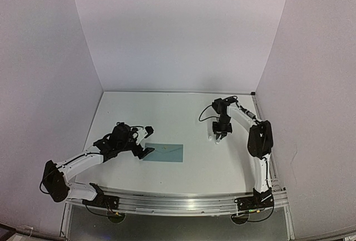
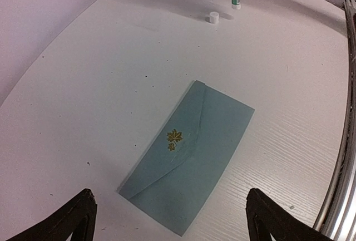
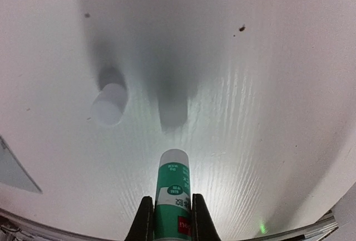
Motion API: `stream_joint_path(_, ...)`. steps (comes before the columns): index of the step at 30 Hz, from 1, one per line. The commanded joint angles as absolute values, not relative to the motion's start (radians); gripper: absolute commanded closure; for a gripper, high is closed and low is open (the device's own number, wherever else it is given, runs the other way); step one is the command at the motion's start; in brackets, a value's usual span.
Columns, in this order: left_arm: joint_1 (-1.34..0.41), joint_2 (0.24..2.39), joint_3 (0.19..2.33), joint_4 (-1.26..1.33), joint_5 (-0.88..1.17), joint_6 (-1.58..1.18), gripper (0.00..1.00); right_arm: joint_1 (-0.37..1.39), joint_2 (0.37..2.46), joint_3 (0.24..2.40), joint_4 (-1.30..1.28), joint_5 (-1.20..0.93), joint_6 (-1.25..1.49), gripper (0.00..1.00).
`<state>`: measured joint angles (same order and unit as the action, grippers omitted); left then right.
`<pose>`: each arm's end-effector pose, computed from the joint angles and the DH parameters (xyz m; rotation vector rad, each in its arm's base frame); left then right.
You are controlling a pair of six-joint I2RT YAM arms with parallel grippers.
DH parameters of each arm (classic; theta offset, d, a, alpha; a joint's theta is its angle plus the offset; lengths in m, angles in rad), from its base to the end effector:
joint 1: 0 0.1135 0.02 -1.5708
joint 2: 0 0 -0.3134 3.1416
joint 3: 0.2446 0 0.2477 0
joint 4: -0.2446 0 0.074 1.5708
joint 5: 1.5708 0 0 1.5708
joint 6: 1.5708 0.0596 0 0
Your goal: Place the letter into the envelope and seal it
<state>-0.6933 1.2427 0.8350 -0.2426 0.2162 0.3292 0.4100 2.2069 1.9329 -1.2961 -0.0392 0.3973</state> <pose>0.1985 -0.1815 0.2899 1.1989 1.8911 -0.4393 0.4153 0.1831 0.2248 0.0199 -3.1263 -0.0568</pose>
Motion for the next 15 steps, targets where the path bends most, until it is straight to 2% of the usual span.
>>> stream_joint_path(1, -0.684, 1.212, 0.914, -0.279, 0.39, 0.443, 0.09, 0.519, 1.938, 2.003, -1.229, -0.28, 0.269, 1.0)
stream_joint_path(4, -0.685, 1.208, 0.963, -0.351, 0.533, 0.501, 0.09, 0.65, 1.873, 2.025, -1.132, -0.362, 0.209, 1.0)
stream_joint_path(6, -0.687, 1.204, 0.987, -0.354, 0.544, 0.52, 0.08, 0.701, 1.867, 2.035, -1.036, -0.398, 0.298, 1.0)
stream_joint_path(12, -0.7, 1.144, 0.956, -0.007, 0.175, 0.654, 0.05, 0.739, 1.888, 1.961, -0.679, -0.422, 0.784, 1.0)
stream_joint_path(15, -0.7, 1.114, 0.908, 0.129, 0.084, 0.805, 0.04, 0.777, 1.89, 1.955, -0.567, -0.416, 0.893, 1.0)
